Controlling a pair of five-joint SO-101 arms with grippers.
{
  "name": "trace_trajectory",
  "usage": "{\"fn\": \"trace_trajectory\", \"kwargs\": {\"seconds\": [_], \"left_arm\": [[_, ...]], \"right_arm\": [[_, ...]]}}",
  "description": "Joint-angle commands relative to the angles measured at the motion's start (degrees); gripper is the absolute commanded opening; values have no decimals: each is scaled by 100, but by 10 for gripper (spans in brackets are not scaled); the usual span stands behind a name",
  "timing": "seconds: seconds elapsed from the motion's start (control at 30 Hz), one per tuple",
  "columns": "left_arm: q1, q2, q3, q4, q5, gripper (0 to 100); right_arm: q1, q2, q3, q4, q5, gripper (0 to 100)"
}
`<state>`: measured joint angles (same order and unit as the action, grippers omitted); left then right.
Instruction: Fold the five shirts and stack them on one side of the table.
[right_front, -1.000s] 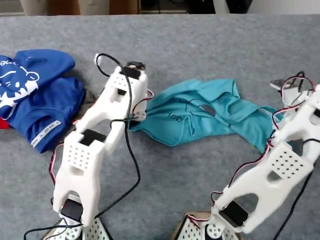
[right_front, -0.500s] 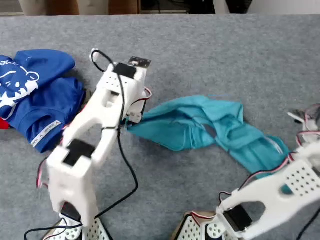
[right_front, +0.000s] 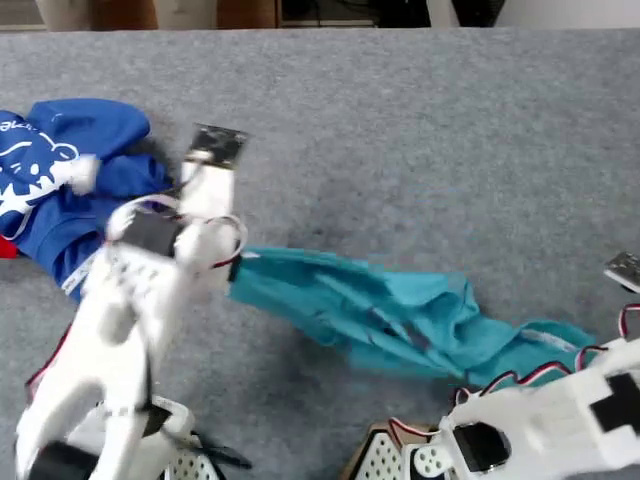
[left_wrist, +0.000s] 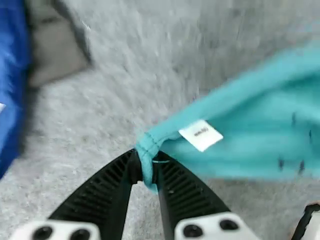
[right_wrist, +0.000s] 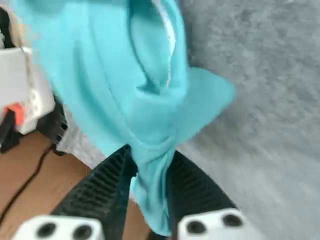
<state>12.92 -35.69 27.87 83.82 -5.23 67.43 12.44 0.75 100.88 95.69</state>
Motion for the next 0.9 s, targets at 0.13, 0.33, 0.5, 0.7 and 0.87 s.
{"fn": "trace_trajectory", "kwargs": {"seconds": [0.13,0.33,0.5,0.7,0.87], "left_arm": [[-149,-497,352,-325,264,17],[-141,259,747,-985,651,17],[-141,664,1143,-1160,360,18],[-141,690,1495,-1415,325,18],[-193,673,1600,-1398,554,18]], "right_arm": [[-286,-778,31,-343,-26,196],[-884,-804,13,-598,-1099,203],[-2255,-804,48,-369,-2338,203],[-4286,-796,22,-826,-4237,203],[-5754,-760,145,-1187,-4712,203]]}}
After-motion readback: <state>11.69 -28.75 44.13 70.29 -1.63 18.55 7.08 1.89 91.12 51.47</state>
